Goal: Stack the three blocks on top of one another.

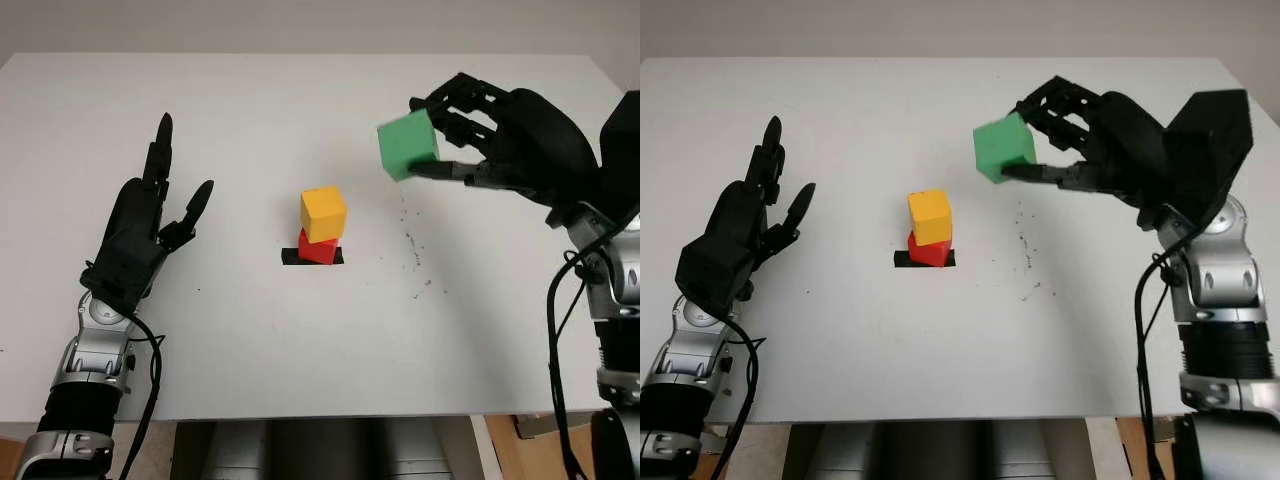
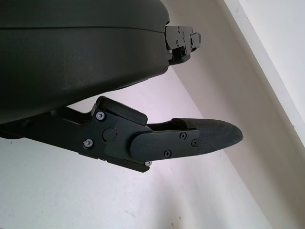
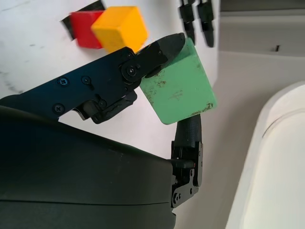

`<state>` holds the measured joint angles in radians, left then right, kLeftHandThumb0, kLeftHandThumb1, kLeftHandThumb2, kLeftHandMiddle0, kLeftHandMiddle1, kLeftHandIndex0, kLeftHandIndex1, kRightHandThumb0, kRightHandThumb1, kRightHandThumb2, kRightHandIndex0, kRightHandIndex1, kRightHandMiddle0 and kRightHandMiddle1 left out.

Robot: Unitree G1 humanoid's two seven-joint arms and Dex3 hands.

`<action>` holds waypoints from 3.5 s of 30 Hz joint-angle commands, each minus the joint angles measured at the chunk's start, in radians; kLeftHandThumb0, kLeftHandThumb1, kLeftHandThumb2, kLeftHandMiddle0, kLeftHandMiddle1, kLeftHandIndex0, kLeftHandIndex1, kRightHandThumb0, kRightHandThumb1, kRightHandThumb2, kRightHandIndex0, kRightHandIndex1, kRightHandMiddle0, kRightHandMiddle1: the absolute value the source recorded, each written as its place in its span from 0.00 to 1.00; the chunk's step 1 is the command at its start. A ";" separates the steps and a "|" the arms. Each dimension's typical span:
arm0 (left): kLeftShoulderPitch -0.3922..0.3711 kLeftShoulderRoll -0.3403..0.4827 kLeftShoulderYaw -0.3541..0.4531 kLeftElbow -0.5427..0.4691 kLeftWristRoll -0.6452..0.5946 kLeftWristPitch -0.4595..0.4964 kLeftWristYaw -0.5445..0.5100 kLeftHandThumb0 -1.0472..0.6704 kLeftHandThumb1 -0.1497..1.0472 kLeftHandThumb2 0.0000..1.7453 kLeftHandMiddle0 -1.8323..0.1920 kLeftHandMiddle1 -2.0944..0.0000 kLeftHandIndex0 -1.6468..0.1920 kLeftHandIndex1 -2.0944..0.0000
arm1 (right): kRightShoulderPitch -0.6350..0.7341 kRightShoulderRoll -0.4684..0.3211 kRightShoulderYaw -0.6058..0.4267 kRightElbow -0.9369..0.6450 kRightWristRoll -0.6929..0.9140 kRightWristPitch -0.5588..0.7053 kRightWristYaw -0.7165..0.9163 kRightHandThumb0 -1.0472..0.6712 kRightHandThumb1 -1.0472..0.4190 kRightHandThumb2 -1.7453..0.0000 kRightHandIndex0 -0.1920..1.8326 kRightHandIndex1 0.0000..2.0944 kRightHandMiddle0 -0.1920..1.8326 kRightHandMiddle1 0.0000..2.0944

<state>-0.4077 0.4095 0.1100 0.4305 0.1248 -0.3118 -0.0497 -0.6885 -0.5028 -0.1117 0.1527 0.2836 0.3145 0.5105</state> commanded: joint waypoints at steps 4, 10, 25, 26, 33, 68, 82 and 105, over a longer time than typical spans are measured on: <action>0.009 0.004 0.008 -0.012 -0.006 0.000 0.002 0.16 1.00 0.28 0.95 0.98 0.97 0.98 | -0.049 0.069 0.001 0.026 0.031 0.047 -0.008 0.36 0.02 0.96 0.16 0.00 0.18 0.92; 0.013 0.006 0.006 -0.014 0.002 -0.010 0.015 0.17 1.00 0.28 0.94 0.97 0.96 0.97 | -0.072 0.105 0.039 0.076 -0.009 0.040 -0.010 0.35 0.02 0.97 0.17 0.01 0.17 0.91; 0.022 0.005 0.009 -0.019 -0.013 -0.005 0.007 0.16 1.00 0.28 0.94 0.97 0.97 0.97 | -0.098 0.175 0.117 0.207 -0.089 0.014 0.015 0.36 0.04 0.97 0.18 0.02 0.19 0.89; 0.022 0.007 0.008 -0.017 -0.008 -0.010 0.010 0.16 1.00 0.28 0.95 0.97 0.97 0.98 | -0.098 0.178 0.121 0.215 -0.097 0.008 0.015 0.35 0.04 0.97 0.19 0.02 0.19 0.89; 0.018 0.006 0.012 -0.014 -0.015 -0.017 0.007 0.17 1.00 0.28 0.95 0.98 0.96 0.97 | -0.093 0.185 0.138 0.249 -0.130 -0.032 0.031 0.34 0.05 0.97 0.20 0.03 0.20 0.91; 0.022 0.003 0.009 -0.033 -0.007 -0.006 0.004 0.17 1.00 0.28 0.94 0.98 0.96 0.98 | -0.061 0.132 0.150 0.173 -0.225 0.022 0.039 0.34 0.06 0.97 0.20 0.03 0.19 0.84; 0.025 0.006 0.008 -0.032 -0.004 -0.005 0.005 0.16 1.00 0.28 0.94 0.97 0.97 0.98 | -0.047 0.132 0.189 0.204 -0.280 -0.079 0.047 0.31 0.08 0.97 0.23 0.04 0.25 0.80; 0.030 0.004 0.008 -0.041 -0.010 0.003 0.005 0.16 1.00 0.28 0.95 0.97 0.97 0.98 | -0.052 0.128 0.191 0.206 -0.288 -0.048 0.080 0.30 0.08 0.97 0.22 0.02 0.23 0.75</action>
<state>-0.3885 0.4121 0.1122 0.4054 0.1183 -0.3108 -0.0424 -0.7488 -0.3626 0.0729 0.3603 -0.0066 0.2473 0.5797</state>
